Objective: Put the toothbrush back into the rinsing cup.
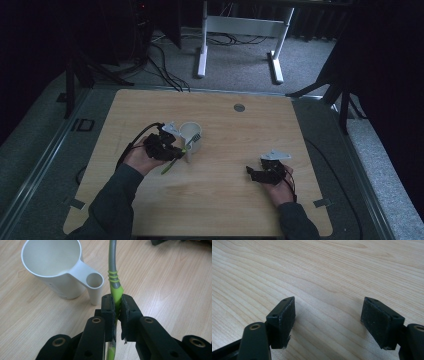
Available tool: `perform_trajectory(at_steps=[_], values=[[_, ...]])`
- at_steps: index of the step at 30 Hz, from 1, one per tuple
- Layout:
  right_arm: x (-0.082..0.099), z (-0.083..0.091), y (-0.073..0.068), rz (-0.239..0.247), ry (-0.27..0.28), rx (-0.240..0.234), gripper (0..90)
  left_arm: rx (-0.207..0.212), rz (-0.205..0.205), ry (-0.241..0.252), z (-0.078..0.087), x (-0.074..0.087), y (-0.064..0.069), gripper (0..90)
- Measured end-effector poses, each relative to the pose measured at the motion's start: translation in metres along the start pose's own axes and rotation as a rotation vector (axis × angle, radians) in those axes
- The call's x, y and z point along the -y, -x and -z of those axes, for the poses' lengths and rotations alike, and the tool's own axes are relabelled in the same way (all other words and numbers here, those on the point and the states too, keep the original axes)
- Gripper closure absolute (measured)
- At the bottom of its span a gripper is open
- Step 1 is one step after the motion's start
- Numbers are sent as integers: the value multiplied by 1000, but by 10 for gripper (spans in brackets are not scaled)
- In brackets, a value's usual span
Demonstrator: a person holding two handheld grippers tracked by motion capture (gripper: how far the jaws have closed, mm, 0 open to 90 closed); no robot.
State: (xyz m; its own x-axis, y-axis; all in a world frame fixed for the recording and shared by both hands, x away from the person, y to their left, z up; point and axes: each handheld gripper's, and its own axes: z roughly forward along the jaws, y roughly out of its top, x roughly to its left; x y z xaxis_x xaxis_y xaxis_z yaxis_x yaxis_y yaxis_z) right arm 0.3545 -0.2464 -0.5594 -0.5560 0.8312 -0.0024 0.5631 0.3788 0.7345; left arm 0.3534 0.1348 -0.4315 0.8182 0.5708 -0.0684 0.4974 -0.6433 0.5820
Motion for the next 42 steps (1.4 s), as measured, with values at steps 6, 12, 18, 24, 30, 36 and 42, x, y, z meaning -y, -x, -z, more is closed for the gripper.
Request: perform_trajectory(at_steps=[6,12,18,24,30,36,42], values=[[0,0,0,0,0,0,273,-3,-1,7,3,0,-1,822],[0,0,0,0,0,0,273,-6,7,26,7,1,-2,822],[0,0,0,0,0,0,273,-15,15,46,11,1,-4,822],[0,0,0,-1,0,0,273,-19,22,65,14,1,-5,822],[0,0,0,-1,0,0,273,-10,21,79,17,1,-6,822],[0,0,0,-1,0,0,273,-15,22,90,19,1,-6,822],[0,0,0,-1,0,0,273,-20,24,105,20,0,-6,822]])
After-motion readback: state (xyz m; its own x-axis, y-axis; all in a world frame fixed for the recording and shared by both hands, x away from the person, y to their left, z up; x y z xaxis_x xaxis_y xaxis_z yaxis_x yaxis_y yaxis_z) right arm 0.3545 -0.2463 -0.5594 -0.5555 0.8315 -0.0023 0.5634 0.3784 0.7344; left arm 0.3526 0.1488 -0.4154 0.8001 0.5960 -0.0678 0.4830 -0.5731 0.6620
